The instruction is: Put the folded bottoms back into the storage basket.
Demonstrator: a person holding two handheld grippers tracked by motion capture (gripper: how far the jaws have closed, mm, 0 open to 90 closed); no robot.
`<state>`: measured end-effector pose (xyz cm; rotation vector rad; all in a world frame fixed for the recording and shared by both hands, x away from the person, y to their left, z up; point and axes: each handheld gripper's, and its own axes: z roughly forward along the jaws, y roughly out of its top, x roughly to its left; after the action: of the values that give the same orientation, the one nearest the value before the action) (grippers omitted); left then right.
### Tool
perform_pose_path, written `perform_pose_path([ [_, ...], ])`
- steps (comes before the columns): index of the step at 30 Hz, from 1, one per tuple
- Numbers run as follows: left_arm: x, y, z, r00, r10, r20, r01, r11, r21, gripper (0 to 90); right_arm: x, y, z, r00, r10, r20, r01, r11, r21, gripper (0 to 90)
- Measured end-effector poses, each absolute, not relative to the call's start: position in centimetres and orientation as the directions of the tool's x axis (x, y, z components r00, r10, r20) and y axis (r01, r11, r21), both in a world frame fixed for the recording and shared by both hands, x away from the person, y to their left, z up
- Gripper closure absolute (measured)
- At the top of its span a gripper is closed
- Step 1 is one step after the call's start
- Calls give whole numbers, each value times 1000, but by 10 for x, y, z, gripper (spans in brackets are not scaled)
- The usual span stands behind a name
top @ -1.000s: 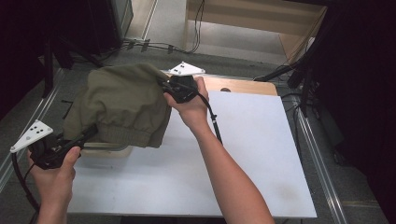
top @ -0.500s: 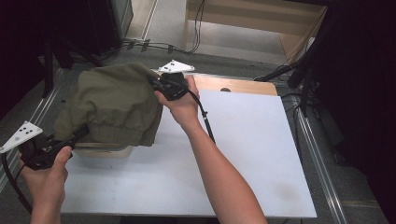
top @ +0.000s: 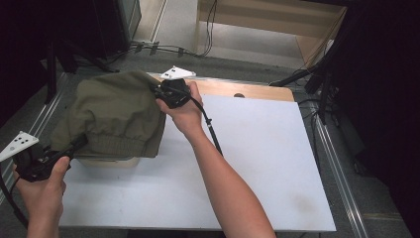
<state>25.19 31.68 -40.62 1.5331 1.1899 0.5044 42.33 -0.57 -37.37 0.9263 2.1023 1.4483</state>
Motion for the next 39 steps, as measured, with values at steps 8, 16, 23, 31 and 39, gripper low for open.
perform_pose_path([
  [8,255,323,-413,389,880,-274,433,89,897,744,427,1,-381,-692,722,28,283,236,930,781],
  [16,259,330,-421,361,890,-277,450,94,888,738,433,9,-391,-695,718,30,286,238,928,781],
  [23,262,335,-429,340,895,-289,466,107,878,730,437,17,-398,-696,718,21,289,253,923,778],
  [31,267,337,-433,319,906,-279,489,94,867,687,444,25,-403,-691,723,14,294,264,919,777],
  [39,269,336,-433,286,931,-228,507,55,860,576,449,29,-409,-677,735,31,320,256,912,770],
])
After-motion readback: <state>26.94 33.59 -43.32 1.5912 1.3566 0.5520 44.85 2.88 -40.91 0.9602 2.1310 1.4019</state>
